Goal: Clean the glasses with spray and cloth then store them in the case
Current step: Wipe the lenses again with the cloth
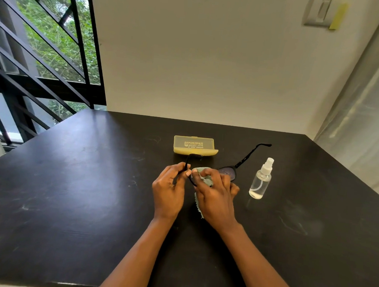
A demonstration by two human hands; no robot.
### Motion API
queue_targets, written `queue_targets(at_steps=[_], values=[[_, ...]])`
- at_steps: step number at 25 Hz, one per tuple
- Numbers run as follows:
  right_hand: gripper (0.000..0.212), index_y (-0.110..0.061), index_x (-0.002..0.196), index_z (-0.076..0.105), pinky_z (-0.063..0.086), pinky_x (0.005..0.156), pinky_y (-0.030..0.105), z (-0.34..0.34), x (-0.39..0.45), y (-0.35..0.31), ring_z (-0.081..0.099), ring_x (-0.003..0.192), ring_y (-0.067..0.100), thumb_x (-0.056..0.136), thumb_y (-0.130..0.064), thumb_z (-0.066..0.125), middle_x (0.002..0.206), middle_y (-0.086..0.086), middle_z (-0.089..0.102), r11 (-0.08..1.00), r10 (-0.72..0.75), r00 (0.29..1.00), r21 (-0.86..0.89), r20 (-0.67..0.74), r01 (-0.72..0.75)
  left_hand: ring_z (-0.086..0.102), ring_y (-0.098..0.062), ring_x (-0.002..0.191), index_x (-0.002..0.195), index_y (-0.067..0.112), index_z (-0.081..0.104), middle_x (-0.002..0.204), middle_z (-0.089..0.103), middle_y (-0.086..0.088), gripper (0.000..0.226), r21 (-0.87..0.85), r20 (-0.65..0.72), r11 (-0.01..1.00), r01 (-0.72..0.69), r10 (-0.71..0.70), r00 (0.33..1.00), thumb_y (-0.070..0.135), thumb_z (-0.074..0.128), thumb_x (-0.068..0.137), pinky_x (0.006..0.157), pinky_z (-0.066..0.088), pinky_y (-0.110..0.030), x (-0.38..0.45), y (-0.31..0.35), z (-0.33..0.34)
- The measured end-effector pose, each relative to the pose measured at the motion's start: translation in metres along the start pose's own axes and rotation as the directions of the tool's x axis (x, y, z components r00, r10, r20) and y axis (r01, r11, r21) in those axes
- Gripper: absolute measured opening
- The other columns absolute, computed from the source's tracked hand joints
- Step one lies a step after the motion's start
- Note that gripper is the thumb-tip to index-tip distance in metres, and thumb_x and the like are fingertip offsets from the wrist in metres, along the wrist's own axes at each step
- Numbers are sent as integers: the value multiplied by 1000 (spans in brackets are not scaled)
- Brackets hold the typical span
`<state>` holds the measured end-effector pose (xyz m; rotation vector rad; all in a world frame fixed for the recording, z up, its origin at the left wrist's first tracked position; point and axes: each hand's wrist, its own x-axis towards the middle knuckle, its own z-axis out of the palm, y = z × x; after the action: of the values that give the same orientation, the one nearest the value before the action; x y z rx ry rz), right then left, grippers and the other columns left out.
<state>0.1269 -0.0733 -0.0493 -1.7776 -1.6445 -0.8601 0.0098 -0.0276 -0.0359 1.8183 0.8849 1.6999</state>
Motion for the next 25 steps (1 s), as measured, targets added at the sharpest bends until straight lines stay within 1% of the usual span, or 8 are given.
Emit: queue_targets(at_steps=[4, 7, 9, 13, 17, 19, 23, 25], values=[[32, -33, 106, 67, 28, 65, 36, -2, 1, 4, 39, 96, 17, 76, -26, 56, 102, -2, 62, 996, 0, 998, 93, -63, 6, 55, 19, 90, 107, 5, 63, 96, 61, 3, 27, -2, -17, 1000, -19, 19, 1000, 1, 64, 81, 77, 46, -2, 0, -2, 1], [21, -27, 92, 71, 42, 62, 43, -4, 1, 8, 40, 96, 19, 77, -29, 56, 94, -1, 64, 990, 22, 991, 141, -130, -3, 56, 18, 90, 108, 2, 64, 96, 61, 2, 27, -4, -21, 1000, -29, 29, 999, 1, 64, 81, 77, 47, -4, 0, -2, 2], [21, -23, 87, 72, 46, 64, 48, -5, -2, 10, 39, 99, 23, 78, -33, 56, 97, 0, 63, 997, 36, 987, 76, -155, -25, 56, 16, 92, 108, 2, 64, 97, 61, 2, 26, -5, -19, 999, -47, 47, 999, 0, 64, 82, 78, 49, -6, 1, -2, 2], [31, -24, 97, 69, 37, 75, 44, -3, -4, 7, 37, 107, 27, 78, -41, 53, 116, -2, 48, 994, 76, 991, -74, -113, -85, 57, 15, 93, 110, 6, 62, 98, 61, 3, 28, -20, -13, 997, -78, 78, 997, -1, 62, 83, 79, 50, -8, 0, 0, 2], [37, -32, 114, 60, 46, 69, 49, 2, -2, 1, 34, 106, 28, 81, -39, 46, 121, -2, 44, 991, 110, 994, 77, -16, -108, 59, 11, 92, 110, 8, 61, 97, 61, 4, 28, -67, -13, 994, -86, 85, 996, -1, 60, 84, 77, 53, -13, -1, 2, 0], [34, -38, 114, 58, 47, 67, 51, 2, -1, 2, 33, 105, 27, 83, -37, 44, 120, -6, 41, 982, 82, 996, 168, 18, -84, 59, 11, 91, 109, 5, 63, 97, 61, 4, 26, -63, -12, 995, -79, 79, 997, 0, 60, 84, 77, 53, -12, -1, 1, 0], [11, -32, 88, 66, 45, 67, 50, -2, -1, 6, 34, 102, 25, 79, -34, 60, 110, -10, 43, 968, 101, 994, 233, -37, -90, 59, 11, 92, 108, 1, 64, 98, 61, 1, 25, -39, -14, 996, -84, 84, 996, -3, 60, 83, 78, 51, -11, -1, 0, 2], [13, -27, 80, 63, 45, 66, 48, -3, -3, 8, 35, 101, 25, 73, -33, 72, 107, -7, 46, 976, 105, 992, 198, -63, -91, 57, 9, 94, 107, -1, 64, 98, 60, 0, 25, -18, -8, 994, -105, 105, 994, -5, 60, 83, 80, 48, -7, -1, 0, 3]])
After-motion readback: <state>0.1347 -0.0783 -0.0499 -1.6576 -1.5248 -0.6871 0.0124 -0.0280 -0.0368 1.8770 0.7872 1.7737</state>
